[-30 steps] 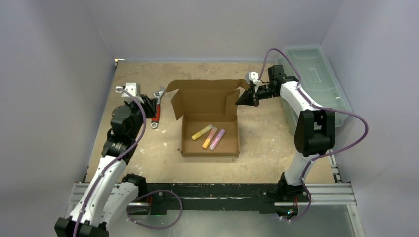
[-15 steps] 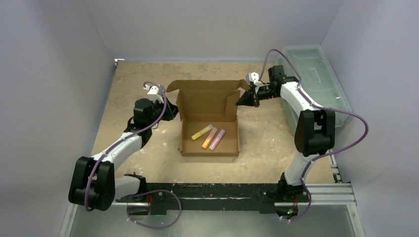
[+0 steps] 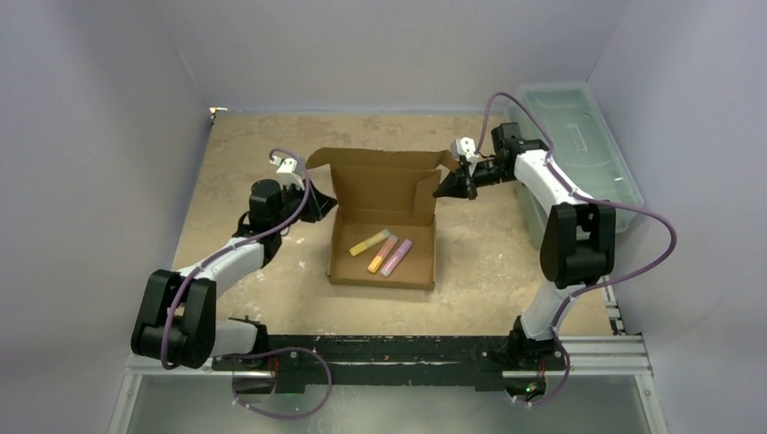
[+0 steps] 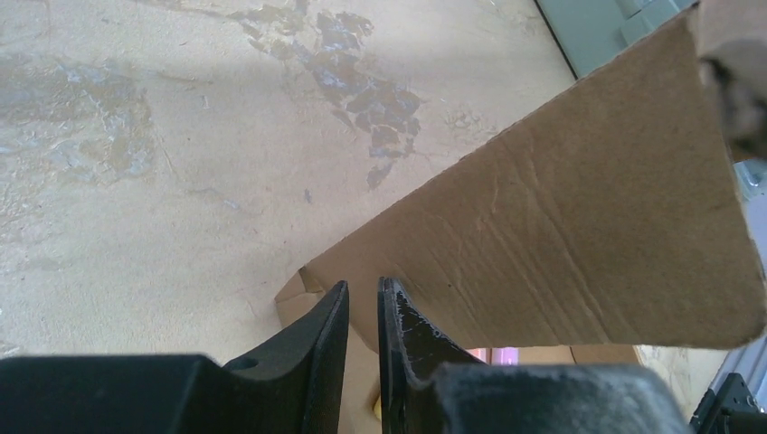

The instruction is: Fold the paper box

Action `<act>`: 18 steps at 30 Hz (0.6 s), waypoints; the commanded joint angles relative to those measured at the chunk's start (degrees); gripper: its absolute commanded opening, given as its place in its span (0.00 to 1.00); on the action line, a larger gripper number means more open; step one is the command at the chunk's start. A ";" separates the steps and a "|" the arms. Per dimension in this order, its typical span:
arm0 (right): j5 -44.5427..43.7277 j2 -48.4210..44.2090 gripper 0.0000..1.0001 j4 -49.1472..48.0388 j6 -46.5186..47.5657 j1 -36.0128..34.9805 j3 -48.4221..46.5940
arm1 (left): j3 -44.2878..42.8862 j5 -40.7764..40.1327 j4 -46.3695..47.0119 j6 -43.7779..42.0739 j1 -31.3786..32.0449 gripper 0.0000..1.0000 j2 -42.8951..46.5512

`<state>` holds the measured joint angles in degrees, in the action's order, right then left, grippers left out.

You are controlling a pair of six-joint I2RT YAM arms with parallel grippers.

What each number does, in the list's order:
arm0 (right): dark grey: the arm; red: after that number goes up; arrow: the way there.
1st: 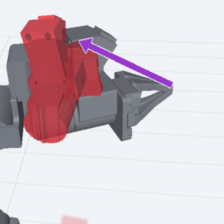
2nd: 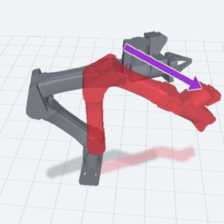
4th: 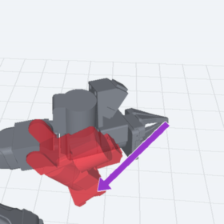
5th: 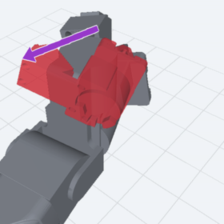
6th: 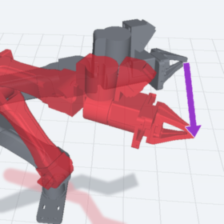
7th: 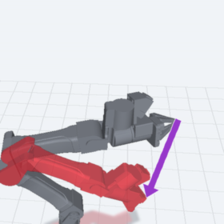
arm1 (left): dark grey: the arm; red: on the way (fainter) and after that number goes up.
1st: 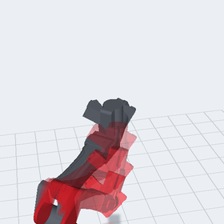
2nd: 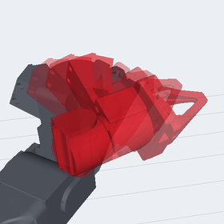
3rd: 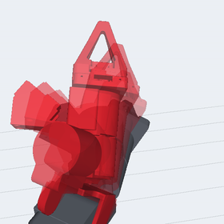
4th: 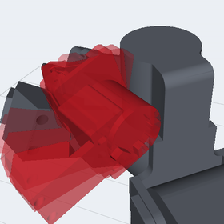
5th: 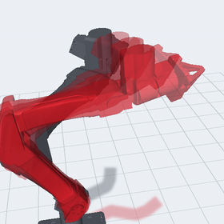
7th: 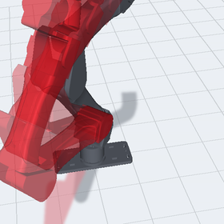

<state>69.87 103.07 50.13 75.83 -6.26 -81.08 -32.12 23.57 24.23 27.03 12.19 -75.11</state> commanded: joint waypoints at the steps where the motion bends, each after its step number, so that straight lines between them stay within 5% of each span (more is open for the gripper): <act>1: -3.16 -3.25 0.00 2.88 3.30 -0.15 0.67 | -0.04 -0.94 0.59 0.92 -0.14 0.18 2.29; 18: -7.78 -8.59 0.00 1.09 6.07 -1.36 6.26 | 3.42 -1.30 -0.09 1.01 -0.22 0.17 3.98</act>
<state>66.17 96.20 51.18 80.90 -7.16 -75.99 -29.12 21.47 22.55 27.49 12.12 -70.74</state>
